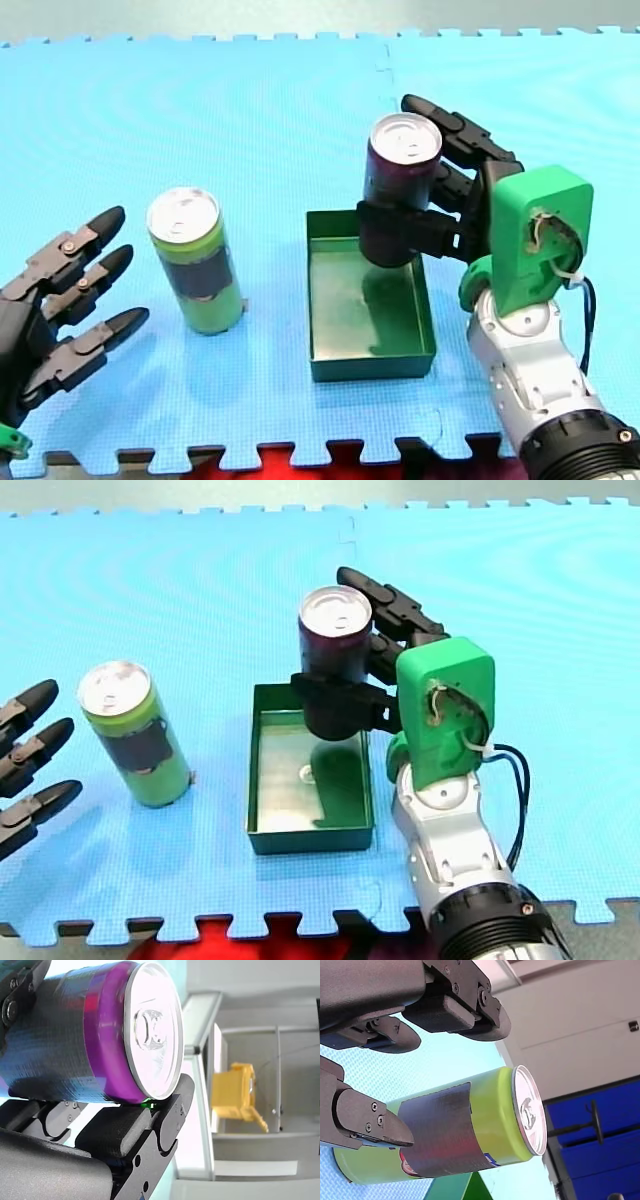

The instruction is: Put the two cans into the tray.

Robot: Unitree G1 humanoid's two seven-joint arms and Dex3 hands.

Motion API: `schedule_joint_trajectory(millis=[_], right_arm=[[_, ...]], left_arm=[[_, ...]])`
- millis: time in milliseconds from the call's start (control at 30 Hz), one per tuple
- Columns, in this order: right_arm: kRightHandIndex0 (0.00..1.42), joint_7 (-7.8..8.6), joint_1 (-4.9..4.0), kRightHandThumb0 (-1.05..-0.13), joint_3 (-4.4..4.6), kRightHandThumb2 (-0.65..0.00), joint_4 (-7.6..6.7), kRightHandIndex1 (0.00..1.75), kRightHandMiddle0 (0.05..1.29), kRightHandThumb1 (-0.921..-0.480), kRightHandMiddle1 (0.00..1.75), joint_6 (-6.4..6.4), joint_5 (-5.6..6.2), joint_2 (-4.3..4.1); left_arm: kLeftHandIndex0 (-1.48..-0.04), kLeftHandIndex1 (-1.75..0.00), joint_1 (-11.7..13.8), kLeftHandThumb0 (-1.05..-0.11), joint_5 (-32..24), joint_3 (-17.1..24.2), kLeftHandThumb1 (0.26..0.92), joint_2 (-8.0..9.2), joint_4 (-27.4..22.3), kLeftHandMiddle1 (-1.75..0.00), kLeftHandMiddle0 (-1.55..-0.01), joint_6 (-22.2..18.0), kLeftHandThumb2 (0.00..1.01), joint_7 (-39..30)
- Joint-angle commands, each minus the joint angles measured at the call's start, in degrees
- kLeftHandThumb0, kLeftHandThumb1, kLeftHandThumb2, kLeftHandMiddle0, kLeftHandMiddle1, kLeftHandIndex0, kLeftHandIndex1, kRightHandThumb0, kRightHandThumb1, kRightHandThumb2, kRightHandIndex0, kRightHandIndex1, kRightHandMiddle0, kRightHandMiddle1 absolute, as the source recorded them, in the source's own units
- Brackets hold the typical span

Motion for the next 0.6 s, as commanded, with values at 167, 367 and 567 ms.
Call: schedule_joint_trajectory(millis=[167,367,567], right_arm=[[1.27,-1.94,-0.92,-0.428,1.17,0.000,0.53,0.00,1.10,-0.752,0.00,0.17,-1.29,2.82],[1.28,-2.97,-1.54,-0.429,1.48,0.000,2.52,0.00,1.11,-0.749,0.00,-0.67,-1.47,3.30],[1.28,-2.36,-1.32,-0.427,1.23,0.000,3.48,0.00,1.11,-0.747,0.00,-1.51,-0.75,3.20]], left_arm=[[-0.42,0.00,0.01,-1.048,0.33,-0.13,0.920,0.15,-0.32,0.00,-0.45,0.36,0.00,0.30],[-0.42,0.00,0.11,-1.048,0.28,-0.08,0.920,0.15,-0.32,0.00,-0.45,0.37,0.01,0.22],[-0.42,0.00,0.25,-1.048,0.26,-0.17,0.920,0.06,-0.33,0.00,-0.45,0.28,0.00,0.12]])
